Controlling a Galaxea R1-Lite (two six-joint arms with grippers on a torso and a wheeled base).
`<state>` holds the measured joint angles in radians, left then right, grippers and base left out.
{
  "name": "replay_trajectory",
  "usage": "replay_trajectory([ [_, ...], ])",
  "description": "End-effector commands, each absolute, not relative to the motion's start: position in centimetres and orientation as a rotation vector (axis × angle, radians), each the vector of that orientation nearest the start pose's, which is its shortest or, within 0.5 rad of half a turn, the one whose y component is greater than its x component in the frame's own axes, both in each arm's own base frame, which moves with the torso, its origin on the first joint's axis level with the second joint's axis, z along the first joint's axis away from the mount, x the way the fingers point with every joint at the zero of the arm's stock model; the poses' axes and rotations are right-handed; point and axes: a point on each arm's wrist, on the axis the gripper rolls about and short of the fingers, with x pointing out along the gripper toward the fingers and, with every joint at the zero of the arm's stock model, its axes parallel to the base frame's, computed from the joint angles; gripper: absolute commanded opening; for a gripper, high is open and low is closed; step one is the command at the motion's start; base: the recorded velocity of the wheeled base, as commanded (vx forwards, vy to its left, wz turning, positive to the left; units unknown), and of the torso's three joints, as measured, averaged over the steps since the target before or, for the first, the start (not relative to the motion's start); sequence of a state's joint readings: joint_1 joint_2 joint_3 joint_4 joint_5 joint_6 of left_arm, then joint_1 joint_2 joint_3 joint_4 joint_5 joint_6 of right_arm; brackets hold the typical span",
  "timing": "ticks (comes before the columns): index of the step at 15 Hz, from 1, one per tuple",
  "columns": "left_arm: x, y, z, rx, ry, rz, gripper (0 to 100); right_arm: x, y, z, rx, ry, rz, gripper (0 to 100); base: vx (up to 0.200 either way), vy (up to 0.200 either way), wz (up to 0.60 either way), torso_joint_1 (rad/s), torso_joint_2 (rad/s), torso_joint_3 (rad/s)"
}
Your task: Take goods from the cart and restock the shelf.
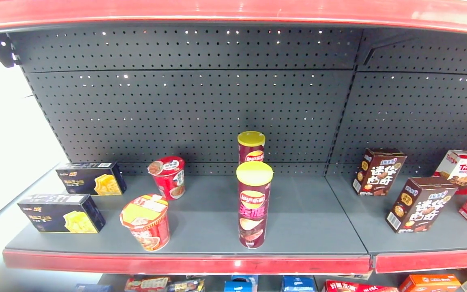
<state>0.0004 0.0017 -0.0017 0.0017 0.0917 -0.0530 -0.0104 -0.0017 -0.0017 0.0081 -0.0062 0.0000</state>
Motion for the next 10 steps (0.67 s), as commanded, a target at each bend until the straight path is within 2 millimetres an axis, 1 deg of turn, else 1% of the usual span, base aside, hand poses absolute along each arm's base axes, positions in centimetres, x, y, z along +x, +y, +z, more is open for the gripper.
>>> replay_trajectory([
  [1,-2.28,0.21,7.58,-0.054,0.001,0.092,100,-2.29,0.01,7.51,0.000,0.006,-0.017,100,0.000,0.000,0.00,0.000,0.00,0.000],
  [10,-2.28,0.20,7.58,-0.052,0.001,0.091,100,-2.29,0.01,7.51,0.000,0.006,-0.018,100,0.000,0.000,0.00,0.000,0.00,0.000],
])
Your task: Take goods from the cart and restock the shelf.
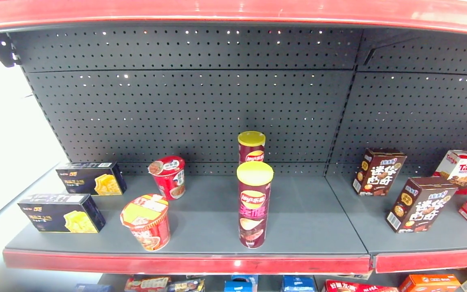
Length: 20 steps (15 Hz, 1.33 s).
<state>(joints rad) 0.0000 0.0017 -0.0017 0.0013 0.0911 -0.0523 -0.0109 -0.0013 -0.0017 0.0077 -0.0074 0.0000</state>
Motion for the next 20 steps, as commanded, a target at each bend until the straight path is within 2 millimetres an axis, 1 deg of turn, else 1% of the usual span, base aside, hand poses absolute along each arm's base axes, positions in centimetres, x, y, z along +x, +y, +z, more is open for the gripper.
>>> replay_trajectory([
  [1,-2.28,0.20,7.58,-0.052,0.001,0.091,100,-2.29,0.01,7.51,0.000,0.006,-0.018,100,0.000,0.000,0.00,0.000,0.00,0.000],
  [3,-2.29,0.20,7.62,-0.051,-0.001,0.089,100,-2.29,0.01,7.51,0.000,0.006,-0.018,100,0.000,0.000,0.00,0.000,0.00,0.000],
  [4,-2.28,0.21,7.58,-0.054,0.001,0.094,100,-2.29,0.01,7.51,0.000,0.006,-0.018,100,0.200,0.000,0.00,-0.002,0.00,0.002],
  [10,-2.29,0.20,7.62,-0.052,-0.001,0.089,100,-2.29,0.01,7.51,0.000,0.006,-0.018,100,0.000,0.000,0.00,0.000,0.00,0.000],
  [12,-2.28,0.20,7.58,-0.052,0.001,0.091,100,-2.29,0.01,7.51,0.002,0.006,-0.018,100,0.200,0.000,0.00,-0.002,0.01,0.002],
  [20,-2.28,0.21,7.58,-0.052,0.001,0.092,100,-2.29,0.01,7.51,0.000,0.006,-0.018,100,0.000,0.000,0.00,0.000,0.00,0.000],
])
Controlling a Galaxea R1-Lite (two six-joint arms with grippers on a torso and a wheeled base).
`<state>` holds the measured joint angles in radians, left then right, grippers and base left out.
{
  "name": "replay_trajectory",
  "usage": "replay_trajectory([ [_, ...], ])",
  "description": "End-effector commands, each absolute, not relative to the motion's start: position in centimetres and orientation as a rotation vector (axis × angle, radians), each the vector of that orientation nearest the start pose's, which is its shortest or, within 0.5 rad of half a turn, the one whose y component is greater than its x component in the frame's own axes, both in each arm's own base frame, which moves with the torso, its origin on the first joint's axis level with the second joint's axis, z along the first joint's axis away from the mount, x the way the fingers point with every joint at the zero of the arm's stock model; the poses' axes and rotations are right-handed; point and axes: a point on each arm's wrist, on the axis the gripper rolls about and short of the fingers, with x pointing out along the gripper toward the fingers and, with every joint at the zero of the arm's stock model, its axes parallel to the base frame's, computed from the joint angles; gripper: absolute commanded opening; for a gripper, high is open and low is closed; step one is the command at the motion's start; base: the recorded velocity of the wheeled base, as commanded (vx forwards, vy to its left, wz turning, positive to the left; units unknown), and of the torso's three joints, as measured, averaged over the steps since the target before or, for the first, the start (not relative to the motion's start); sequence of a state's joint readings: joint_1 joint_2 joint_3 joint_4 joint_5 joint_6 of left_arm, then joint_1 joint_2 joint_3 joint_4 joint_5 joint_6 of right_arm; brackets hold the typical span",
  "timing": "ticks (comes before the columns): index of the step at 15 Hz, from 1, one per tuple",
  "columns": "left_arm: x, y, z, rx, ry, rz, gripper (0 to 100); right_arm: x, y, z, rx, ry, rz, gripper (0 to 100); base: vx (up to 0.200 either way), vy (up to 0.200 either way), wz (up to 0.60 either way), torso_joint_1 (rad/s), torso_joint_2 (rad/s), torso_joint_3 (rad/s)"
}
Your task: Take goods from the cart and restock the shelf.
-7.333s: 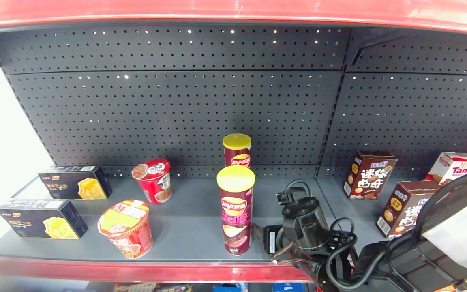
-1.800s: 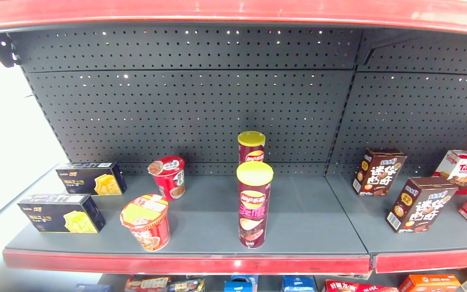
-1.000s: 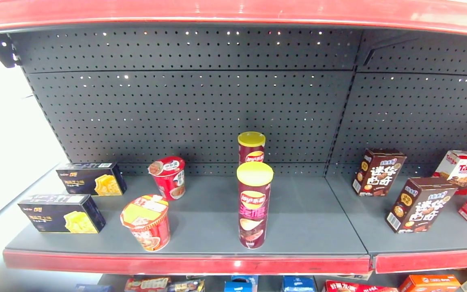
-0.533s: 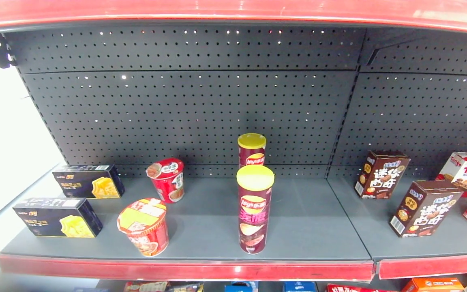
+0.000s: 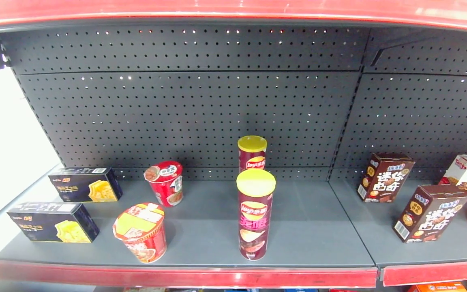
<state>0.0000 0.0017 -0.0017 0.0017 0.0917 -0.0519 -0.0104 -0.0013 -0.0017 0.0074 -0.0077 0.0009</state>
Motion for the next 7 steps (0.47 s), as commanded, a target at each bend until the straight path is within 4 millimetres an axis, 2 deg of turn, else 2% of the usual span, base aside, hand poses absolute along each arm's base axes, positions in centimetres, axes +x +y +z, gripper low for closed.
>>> replay_trajectory([
  [1,-2.28,0.21,7.58,-0.052,0.001,0.092,100,-2.29,0.01,7.51,0.000,0.006,-0.018,100,0.000,0.000,0.00,0.000,0.00,0.000],
  [7,-2.28,0.21,7.58,-0.052,0.001,0.092,100,-2.29,0.01,7.51,0.000,0.006,-0.018,100,0.000,0.000,0.00,0.000,0.00,0.000],
])
